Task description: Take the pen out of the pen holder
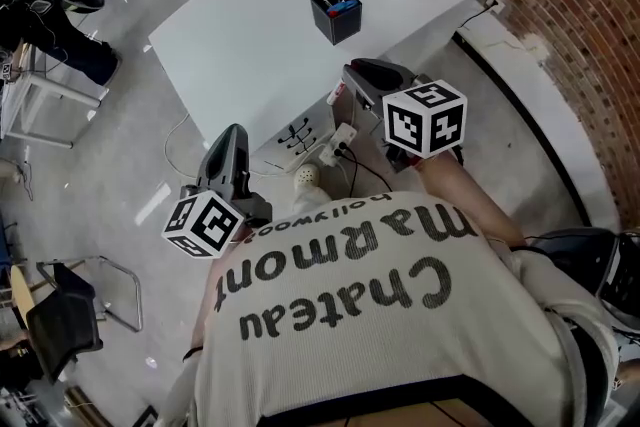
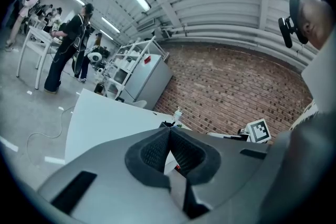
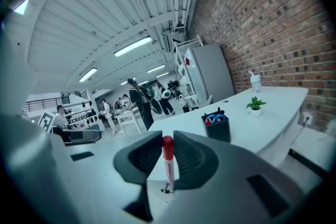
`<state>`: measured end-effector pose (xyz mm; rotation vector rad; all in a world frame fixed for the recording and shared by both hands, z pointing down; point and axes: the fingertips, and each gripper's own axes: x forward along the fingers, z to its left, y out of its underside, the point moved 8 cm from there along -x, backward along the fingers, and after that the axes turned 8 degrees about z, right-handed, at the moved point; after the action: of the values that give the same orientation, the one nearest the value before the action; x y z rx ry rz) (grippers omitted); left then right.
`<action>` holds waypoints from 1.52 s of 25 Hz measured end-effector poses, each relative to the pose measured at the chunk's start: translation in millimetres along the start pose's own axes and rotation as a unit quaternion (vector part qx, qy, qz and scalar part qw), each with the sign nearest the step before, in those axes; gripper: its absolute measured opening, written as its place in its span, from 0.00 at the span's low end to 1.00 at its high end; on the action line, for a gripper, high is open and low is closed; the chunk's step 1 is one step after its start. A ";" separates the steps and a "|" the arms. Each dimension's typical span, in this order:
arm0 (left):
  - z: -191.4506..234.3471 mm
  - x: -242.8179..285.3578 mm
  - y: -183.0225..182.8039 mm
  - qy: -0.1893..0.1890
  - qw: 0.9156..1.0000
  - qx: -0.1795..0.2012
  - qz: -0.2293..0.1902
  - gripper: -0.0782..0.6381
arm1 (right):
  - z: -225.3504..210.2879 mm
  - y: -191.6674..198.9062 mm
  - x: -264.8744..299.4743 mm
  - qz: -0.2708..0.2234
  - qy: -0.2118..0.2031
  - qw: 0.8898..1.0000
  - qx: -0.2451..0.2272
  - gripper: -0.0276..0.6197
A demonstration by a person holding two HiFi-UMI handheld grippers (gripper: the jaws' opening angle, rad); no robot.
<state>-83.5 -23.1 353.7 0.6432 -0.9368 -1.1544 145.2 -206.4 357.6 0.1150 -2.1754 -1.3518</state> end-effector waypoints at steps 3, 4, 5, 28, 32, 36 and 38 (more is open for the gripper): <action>-6.3 1.0 3.6 0.003 1.000 0.004 0.004 0.11 | -0.9 -0.8 -7.9 -0.028 0.009 0.999 0.019 0.15; -8.7 1.4 5.2 0.004 1.000 0.005 0.007 0.11 | -1.8 -0.9 -11.7 -0.038 0.014 0.999 0.025 0.15; -11.0 1.7 7.0 0.005 1.000 0.006 0.009 0.11 | -3.0 -0.6 -15.3 -0.046 0.020 0.998 0.030 0.15; -43.3 -0.7 34.3 0.041 0.999 0.011 0.023 0.11 | -11.1 35.7 -55.3 -0.020 0.046 0.999 0.019 0.15; -43.8 0.1 36.0 0.043 0.999 0.011 0.023 0.11 | -11.4 37.0 -57.3 -0.019 0.049 0.998 0.017 0.15; -43.3 -1.9 36.9 0.043 0.999 0.009 0.024 0.11 | -9.1 38.9 -58.2 -0.015 0.051 0.998 0.016 0.15; -42.7 -2.1 37.1 0.044 0.999 0.009 0.026 0.11 | -8.5 39.6 -57.5 -0.013 0.052 0.998 0.016 0.15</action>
<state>-28.9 -11.4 363.3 0.6748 -0.8850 -1.0652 206.1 -173.4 369.7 0.2221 -2.1170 -1.2964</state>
